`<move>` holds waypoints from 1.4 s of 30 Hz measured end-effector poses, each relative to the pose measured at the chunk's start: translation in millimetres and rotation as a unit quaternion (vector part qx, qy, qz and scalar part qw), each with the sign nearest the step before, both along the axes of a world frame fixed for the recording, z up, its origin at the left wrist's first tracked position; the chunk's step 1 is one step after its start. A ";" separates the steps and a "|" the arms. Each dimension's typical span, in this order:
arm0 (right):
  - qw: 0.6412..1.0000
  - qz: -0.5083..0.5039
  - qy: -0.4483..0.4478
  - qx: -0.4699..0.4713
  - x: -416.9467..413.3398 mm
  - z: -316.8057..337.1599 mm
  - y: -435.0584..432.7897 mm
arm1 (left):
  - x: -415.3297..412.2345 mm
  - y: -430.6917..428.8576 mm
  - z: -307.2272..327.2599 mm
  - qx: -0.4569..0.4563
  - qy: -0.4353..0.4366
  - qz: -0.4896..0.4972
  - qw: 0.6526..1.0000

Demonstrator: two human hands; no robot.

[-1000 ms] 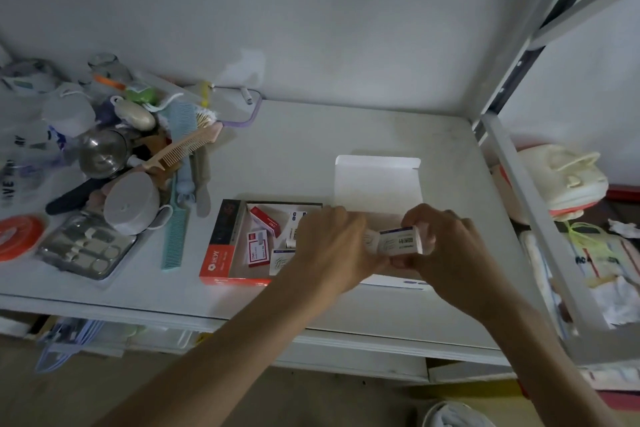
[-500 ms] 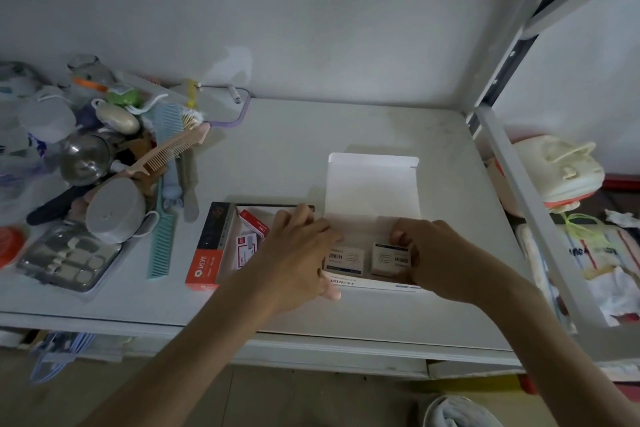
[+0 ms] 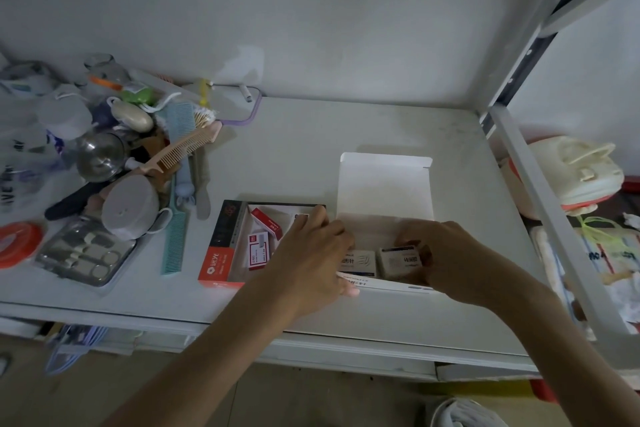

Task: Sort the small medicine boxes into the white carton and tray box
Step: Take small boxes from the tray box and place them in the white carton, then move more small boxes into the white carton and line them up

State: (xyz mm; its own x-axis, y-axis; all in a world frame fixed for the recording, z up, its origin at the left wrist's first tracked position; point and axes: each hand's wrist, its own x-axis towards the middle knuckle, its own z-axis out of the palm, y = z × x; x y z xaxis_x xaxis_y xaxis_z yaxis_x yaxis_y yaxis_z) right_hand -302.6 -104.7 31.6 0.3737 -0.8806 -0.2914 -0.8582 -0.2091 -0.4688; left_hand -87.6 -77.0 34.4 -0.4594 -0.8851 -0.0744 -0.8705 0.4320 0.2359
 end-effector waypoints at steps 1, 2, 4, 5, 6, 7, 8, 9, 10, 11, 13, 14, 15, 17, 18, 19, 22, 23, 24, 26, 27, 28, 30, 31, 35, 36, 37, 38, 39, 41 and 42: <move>1.000 0.006 0.006 -0.001 1.5 2.3 -0.2 | 0.0 0.4 -0.3 -0.003 0.002 0.000 1.000; 1.000 0.011 0.015 -0.008 3.0 3.1 -1.2 | 0.0 0.8 -0.5 -0.008 0.004 -0.001 1.000; 0.999 0.007 0.028 -0.032 5.7 4.4 -1.0 | 0.1 1.1 -1.6 -0.014 0.004 -0.003 1.000; 0.999 -0.001 0.022 -0.043 7.3 5.4 0.8 | 0.0 1.8 -2.2 -0.014 0.003 -0.003 1.000; 0.998 -0.010 0.015 -0.058 8.7 4.9 3.8 | -0.2 2.3 -2.9 -0.017 0.003 -0.003 1.000; 0.996 -0.021 0.026 -0.078 10.7 5.3 8.4 | -0.4 3.1 -3.5 -0.022 0.004 -0.003 1.000; 0.994 -0.034 0.045 -0.097 13.1 5.7 13.5 | -0.7 3.7 -4.4 -0.028 0.007 -0.003 1.000; 0.992 -0.049 0.067 -0.098 16.4 7.5 18.1 | -0.9 4.6 -5.3 -0.035 0.010 -0.002 0.999; 0.992 -0.063 0.064 -0.089 19.2 4.3 19.5 | -1.3 5.4 -6.0 -0.039 0.012 -0.002 0.999; 0.994 -0.073 0.051 -0.070 23.2 4.7 20.0 | -1.6 6.3 -6.4 -0.040 0.012 -0.003 0.999; 0.996 -0.066 0.034 -0.049 27.1 0.8 15.6 | -2.3 7.5 -7.1 -0.041 0.019 -0.002 0.999; 0.997 -0.048 0.030 -0.052 27.1 -2.1 11.5 | -2.6 8.1 -7.1 -0.044 0.027 0.000 0.999; 0.997 -0.022 0.036 -0.061 27.1 -2.8 8.0 | -2.6 9.0 -7.5 -0.046 0.034 0.001 0.998; 0.995 0.030 0.041 -0.091 27.4 1.6 5.9 | -2.5 10.3 -8.2 -0.051 0.045 0.005 0.998; 0.995 0.039 0.032 -0.089 27.3 4.7 6.9 | -2.4 10.5 -8.8 -0.054 0.047 0.009 0.997; 0.996 0.044 0.026 -0.073 26.9 7.0 7.8 | -2.4 10.6 -9.4 -0.054 0.047 0.012 0.997; 0.999 0.045 -0.020 -0.017 23.3 6.8 5.6 | -3.1 9.6 -10.9 -0.062 0.038 0.015 0.997; 0.999 0.028 -0.042 0.009 21.6 6.9 4.4 | -3.7 9.5 -11.7 -0.066 0.034 0.016 0.997; 0.997 0.005 -0.067 0.038 19.7 5.9 3.7 | -4.6 9.7 -12.5 -0.073 0.032 0.016 0.997; 0.992 -0.028 -0.093 0.076 16.7 1.8 3.9 | -6.1 9.9 -15.8 -0.086 0.026 0.016 0.996; 0.991 -0.037 -0.097 0.080 16.2 0.7 4.3 | -6.5 10.1 -18.0 -0.090 0.022 0.017 0.996; 0.990 -0.044 -0.107 0.079 15.5 -0.8 4.5 | -6.6 10.2 -19.8 -0.095 0.019 0.017 0.995; 0.987 -0.055 -0.122 0.085 16.0 0.6 5.7 | -5.7 11.4 -21.8 -0.105 0.030 0.003 0.994; 0.986 -0.061 -0.124 0.091 15.8 2.2 6.4 | -4.5 14.1 -19.5 -0.102 0.055 0.000 0.993; 0.990 -0.084 -0.102 0.049 12.9 15.8 13.9 | 15.0 28.1 4.2 -0.076 0.265 0.129 0.952; 0.992 -0.083 -0.091 0.004 12.9 20.9 15.7 | 25.7 29.9 7.4 -0.108 0.298 0.179 0.931; 0.991 -0.088 -0.093 -0.042 14.1 25.8 17.4 | 38.7 30.2 8.5 -0.126 0.314 0.229 0.913; 0.986 -0.097 -0.112 -0.082 16.8 30.7 18.8 | 51.9 28.7 7.9 -0.121 0.317 0.268 0.902; 0.979 -0.105 -0.136 -0.109 21.4 34.2 19.1 | 62.2 27.2 6.9 -0.091 0.306 0.290 0.902; 0.970 -0.108 -0.179 -0.126 37.3 41.7 19.2 | 74.9 25.9 2.2 -0.002 0.271 0.290 0.918; 0.969 -0.100 -0.191 -0.125 48.0 43.5 18.3 | 76.7 26.2 2.3 0.035 0.255 0.281 0.924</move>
